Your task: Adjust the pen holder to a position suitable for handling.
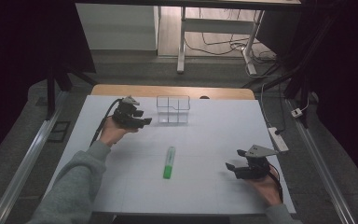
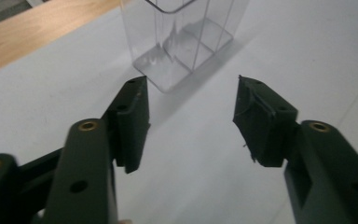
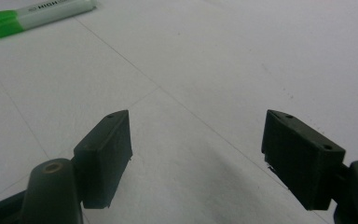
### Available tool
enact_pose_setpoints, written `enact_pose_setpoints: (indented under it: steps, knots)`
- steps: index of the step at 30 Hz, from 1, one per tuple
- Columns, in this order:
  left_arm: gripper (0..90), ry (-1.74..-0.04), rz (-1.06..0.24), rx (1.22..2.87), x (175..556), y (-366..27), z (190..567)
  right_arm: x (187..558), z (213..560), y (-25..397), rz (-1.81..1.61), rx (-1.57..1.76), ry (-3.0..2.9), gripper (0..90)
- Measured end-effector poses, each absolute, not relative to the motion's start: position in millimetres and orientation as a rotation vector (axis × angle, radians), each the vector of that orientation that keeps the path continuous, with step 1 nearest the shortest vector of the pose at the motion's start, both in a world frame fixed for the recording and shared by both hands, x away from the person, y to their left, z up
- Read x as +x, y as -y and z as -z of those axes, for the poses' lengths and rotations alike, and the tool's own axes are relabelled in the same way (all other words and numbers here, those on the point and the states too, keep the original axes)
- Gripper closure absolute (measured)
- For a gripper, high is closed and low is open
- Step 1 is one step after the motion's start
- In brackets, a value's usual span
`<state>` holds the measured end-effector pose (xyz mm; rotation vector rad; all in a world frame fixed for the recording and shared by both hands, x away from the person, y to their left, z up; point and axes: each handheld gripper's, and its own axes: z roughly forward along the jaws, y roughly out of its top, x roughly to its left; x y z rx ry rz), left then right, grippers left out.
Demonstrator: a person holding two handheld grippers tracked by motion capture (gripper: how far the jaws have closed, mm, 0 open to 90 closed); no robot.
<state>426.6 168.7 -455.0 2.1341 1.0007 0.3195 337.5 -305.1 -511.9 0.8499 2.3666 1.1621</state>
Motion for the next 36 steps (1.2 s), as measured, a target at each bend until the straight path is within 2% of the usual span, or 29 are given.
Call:
enact_pose_setpoints:
  steps: [3, 8, 29, 36]
  knots:
    - [38.7, -1.001, -0.307, 2.135, 419, -169, 452, 337, 513, 307, -1.149, 0.858, -2.365, 23.6]
    - [36.7, -0.991, -0.295, 2.136, 405, -168, 450, 336, 513, 307, -1.151, 0.856, -2.363, 23.6]
    - [32.2, -0.974, -0.253, 2.137, 340, -189, 471, 335, 513, 305, -1.134, 0.841, -2.37, 23.4]
    - [31.6, -0.937, -0.26, 2.156, 325, -182, 471, 336, 513, 304, -1.13, 0.836, -2.37, 23.4]
